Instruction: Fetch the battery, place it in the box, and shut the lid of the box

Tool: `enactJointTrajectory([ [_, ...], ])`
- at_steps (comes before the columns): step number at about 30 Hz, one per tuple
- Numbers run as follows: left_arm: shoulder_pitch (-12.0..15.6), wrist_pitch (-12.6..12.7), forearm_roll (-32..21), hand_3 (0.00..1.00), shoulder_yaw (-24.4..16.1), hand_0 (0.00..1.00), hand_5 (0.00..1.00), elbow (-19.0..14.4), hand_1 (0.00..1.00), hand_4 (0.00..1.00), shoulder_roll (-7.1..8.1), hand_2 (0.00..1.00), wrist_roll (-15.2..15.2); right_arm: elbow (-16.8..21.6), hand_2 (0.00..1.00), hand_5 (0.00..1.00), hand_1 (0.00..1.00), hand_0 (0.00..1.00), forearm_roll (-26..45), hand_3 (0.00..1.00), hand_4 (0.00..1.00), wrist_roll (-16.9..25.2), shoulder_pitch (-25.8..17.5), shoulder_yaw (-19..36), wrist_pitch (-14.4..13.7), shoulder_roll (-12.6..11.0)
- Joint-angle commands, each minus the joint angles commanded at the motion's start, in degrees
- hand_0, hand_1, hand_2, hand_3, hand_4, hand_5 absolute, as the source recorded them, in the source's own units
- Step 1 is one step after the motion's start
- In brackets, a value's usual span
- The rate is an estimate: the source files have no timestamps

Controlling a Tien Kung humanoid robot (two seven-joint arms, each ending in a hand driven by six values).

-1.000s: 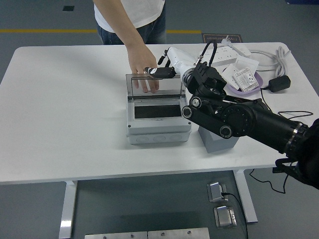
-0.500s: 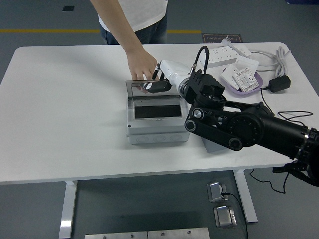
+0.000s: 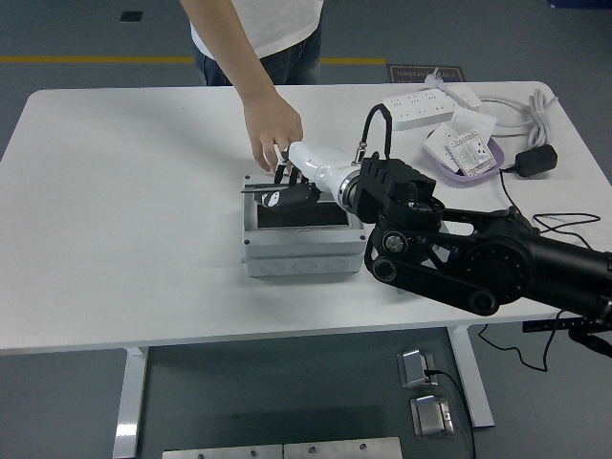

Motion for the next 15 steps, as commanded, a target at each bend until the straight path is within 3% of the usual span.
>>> enactJointTrajectory([
  [10,0.1,-0.1,0.0,0.594,0.0,0.637,0.409,0.0,0.703,0.56,-0.09,0.621,0.0,2.4,0.528,0.62,0.533,0.641,1.2,0.601,0.788,0.0,-1.4,0.3,1.1,-0.9],
  [15,0.1,-0.1,-0.1,0.593,-0.1,0.638,0.408,0.0,0.703,0.56,-0.18,0.621,0.0,1.8,0.528,0.62,0.532,0.633,-0.7,0.602,0.787,0.0,-3.1,4.4,1.6,-2.1],
])
